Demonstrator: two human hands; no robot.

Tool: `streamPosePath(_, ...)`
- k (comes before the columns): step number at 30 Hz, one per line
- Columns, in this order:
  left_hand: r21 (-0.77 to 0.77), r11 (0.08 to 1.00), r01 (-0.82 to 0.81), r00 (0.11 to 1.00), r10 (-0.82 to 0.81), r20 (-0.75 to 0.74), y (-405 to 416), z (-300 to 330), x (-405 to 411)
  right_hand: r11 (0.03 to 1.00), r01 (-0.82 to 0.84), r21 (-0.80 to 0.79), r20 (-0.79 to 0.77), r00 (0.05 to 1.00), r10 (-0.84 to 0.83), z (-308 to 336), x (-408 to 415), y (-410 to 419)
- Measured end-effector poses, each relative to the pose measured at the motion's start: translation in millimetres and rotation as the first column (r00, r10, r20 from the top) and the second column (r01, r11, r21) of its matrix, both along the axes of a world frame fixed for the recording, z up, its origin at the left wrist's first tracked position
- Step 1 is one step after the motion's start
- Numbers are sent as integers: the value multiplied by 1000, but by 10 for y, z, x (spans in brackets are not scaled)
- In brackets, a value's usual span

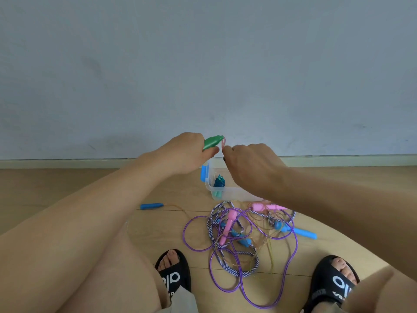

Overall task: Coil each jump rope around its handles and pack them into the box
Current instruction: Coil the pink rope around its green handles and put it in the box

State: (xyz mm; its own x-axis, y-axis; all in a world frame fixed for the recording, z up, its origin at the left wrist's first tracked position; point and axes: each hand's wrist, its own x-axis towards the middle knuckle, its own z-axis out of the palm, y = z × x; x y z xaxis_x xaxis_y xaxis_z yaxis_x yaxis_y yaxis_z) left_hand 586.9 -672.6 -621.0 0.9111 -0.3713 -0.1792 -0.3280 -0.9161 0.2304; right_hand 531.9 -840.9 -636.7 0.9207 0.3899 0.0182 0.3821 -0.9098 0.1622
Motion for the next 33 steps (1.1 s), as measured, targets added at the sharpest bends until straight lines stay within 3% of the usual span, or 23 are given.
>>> streamPosePath(3,58,998,4,999,-6,51,-37,0,-21,996,-51,-79,-7,999,50,97,-23,13)
streamPosePath(8,117,993,-4,987,-15,157,-64,20,-62,982,-187,-32,44,981,188,187,-163,167)
streamPosePath(16,305,944,129,951,-205,231,-30,21,-112,954,-279,109,41,960,276,300,-127,-51)
streamPosePath(23,507,809,298,838,-476,267,-62,-4,-239,886,-410,215,16,909,417,375,-148,-113)
streamPosePath(28,489,800,348,850,-489,195,-78,43,-315,871,-404,278,0,907,420,421,-164,-74)
streamPosePath(31,434,832,345,877,-451,166,-93,9,-349,859,-324,397,-121,909,399,466,-106,-110)
streamPosePath(33,378,865,329,871,-433,233,-90,-8,-357,823,-190,535,-233,903,360,493,-60,-142)
